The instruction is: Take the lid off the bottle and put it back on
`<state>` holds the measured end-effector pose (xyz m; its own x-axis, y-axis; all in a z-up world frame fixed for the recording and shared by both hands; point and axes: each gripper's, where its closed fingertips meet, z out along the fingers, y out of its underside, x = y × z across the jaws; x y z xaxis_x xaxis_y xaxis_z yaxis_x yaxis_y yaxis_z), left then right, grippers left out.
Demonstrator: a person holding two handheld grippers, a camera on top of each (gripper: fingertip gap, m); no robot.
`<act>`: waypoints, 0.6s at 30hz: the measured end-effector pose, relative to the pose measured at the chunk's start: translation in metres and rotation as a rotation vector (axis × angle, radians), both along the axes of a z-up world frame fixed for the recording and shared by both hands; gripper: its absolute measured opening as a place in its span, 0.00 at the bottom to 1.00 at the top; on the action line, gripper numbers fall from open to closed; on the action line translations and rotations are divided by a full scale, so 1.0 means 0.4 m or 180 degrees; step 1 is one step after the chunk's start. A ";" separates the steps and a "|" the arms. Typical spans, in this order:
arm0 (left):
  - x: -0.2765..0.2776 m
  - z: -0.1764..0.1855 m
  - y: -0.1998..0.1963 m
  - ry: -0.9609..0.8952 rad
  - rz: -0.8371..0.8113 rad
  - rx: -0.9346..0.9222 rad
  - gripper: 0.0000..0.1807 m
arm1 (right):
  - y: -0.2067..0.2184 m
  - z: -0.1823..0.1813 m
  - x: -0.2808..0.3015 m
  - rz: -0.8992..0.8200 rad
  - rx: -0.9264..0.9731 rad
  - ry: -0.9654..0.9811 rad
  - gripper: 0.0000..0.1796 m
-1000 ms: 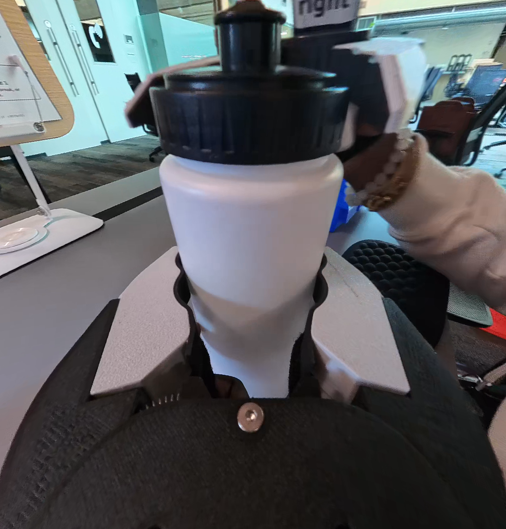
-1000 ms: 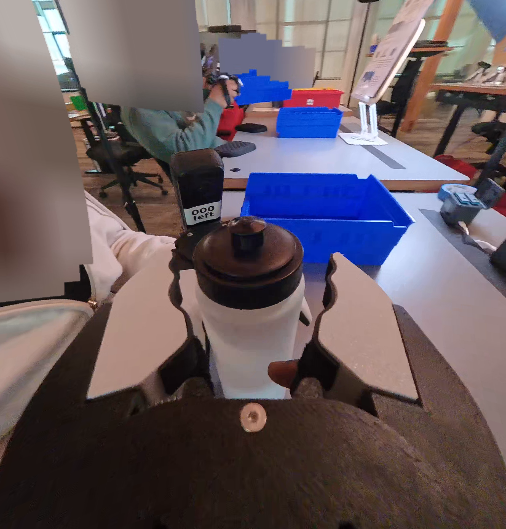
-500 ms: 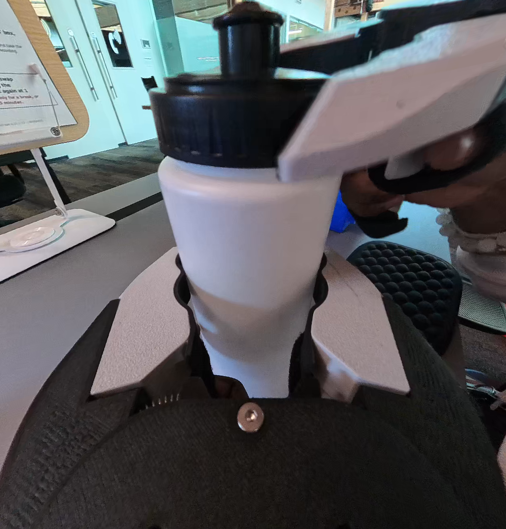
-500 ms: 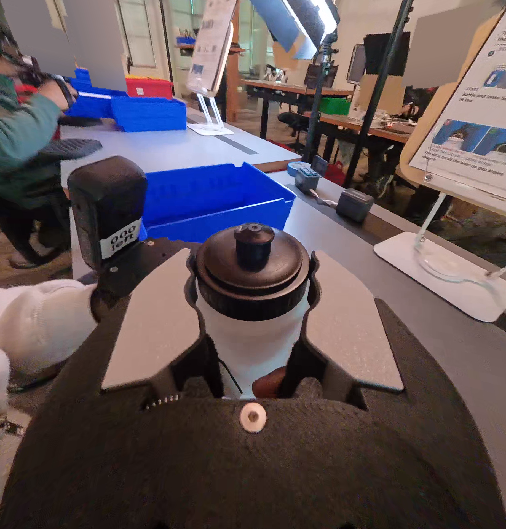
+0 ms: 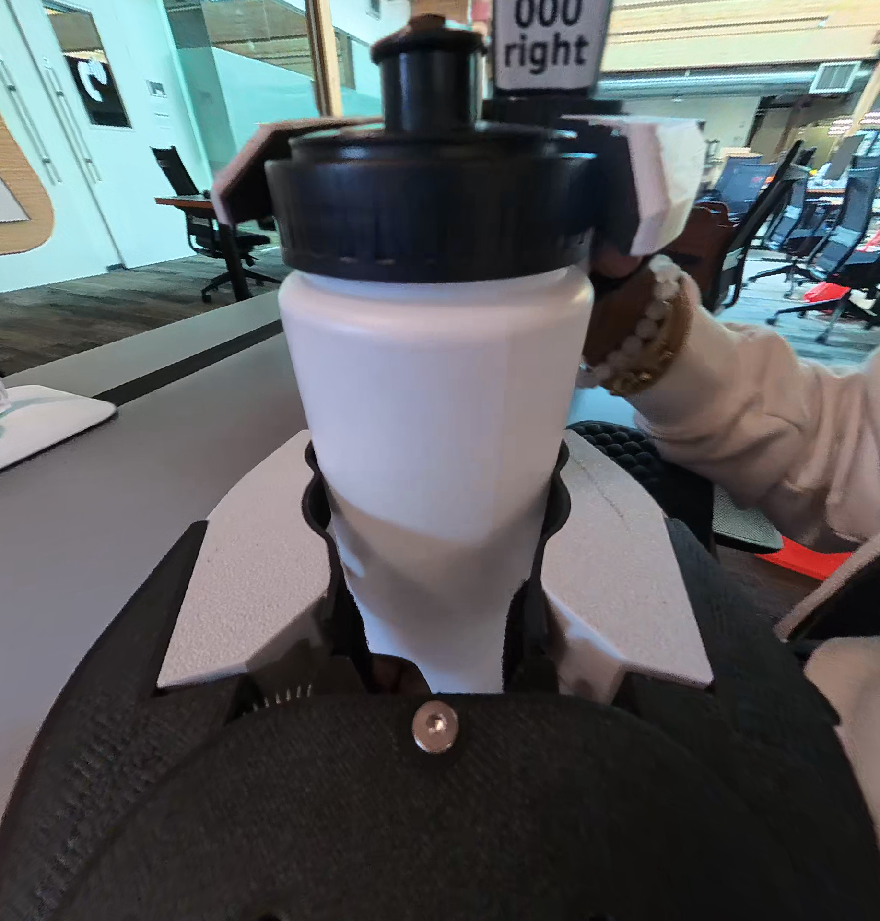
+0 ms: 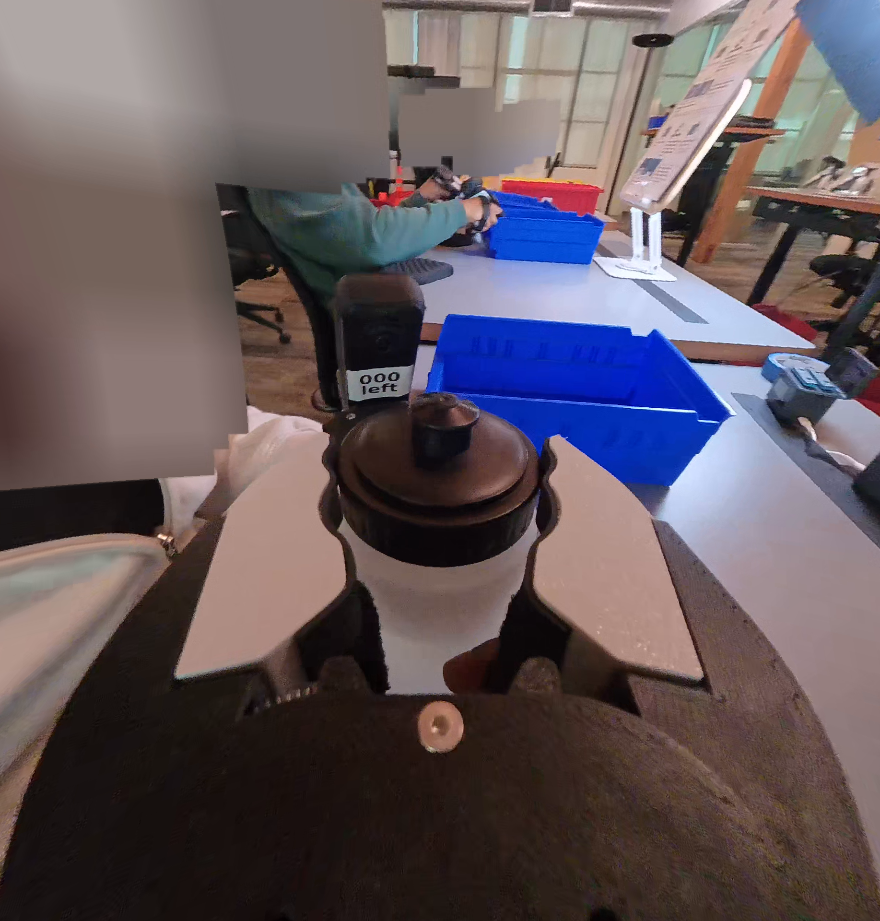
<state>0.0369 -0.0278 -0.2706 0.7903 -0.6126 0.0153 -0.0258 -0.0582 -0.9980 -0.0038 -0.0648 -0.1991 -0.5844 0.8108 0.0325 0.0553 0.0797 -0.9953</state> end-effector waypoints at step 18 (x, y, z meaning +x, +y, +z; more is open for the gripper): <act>0.016 0.000 -0.006 0.0028 -0.0036 0.0025 0.48 | -0.002 0.021 0.040 0.0023 -0.0100 0.0035 0.62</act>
<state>0.0433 -0.0301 -0.2706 0.7834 -0.6215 0.0036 -0.0352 -0.0502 -0.9981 0.0123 -0.0657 -0.1908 -0.5900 0.8073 0.0134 0.0441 0.0487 -0.9978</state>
